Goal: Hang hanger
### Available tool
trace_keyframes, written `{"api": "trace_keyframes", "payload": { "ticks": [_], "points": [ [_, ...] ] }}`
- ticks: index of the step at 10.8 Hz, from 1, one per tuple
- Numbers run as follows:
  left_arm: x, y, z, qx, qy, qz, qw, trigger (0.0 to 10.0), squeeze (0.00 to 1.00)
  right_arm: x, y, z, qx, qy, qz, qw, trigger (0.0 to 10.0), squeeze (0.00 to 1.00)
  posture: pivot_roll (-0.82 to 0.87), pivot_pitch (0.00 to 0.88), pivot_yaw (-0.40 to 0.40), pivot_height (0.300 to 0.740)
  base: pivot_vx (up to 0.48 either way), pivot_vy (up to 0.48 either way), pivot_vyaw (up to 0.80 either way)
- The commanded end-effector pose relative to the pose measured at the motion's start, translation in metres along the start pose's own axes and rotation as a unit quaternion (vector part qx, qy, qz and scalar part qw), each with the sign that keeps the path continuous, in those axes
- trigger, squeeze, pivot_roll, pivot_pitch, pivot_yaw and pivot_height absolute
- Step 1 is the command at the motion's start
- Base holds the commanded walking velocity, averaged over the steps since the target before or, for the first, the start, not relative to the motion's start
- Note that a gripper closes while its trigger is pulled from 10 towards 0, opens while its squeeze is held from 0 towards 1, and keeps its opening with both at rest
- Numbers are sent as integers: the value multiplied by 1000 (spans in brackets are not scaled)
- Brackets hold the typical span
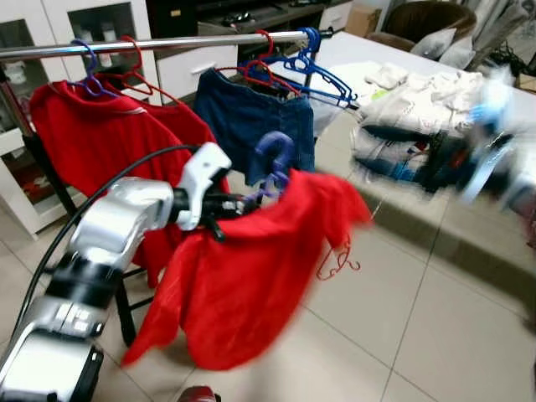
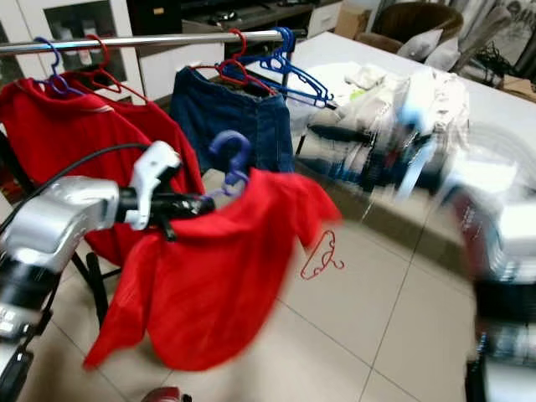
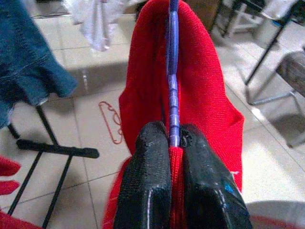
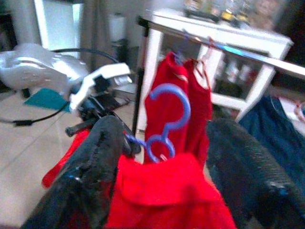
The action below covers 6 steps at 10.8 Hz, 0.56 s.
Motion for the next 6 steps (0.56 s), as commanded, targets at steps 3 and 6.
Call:
{"api": "trace_keyframes", "payload": {
  "ticks": [3, 6],
  "points": [
    [10, 14, 7, 38, 22, -35, 998, 0, 0, -3, -27, 0, -19, -124, -45, 991, 10000, 1000, 89, 0, -95, 740, 0, 0, 0],
    [13, 24, 10, 48, 37, -47, 997, 0, 0, -17, -58, -7, -25, -209, -123, 970, 10000, 1000, 104, 24, -54, 740, 0, 0, 0]
  ]
}}
Point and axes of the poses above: a point about 5 cm out from each wrist's last joint towards the gripper, its own z axis pointing back from the gripper into the wrist, its own y axis along the axis of the wrist's last joint, x = y × z, the point moved 4 cm from there along -z, pointing out of the wrist towards the gripper, and after that the axes turned 7 degrees about z, right-handed, at the moved point
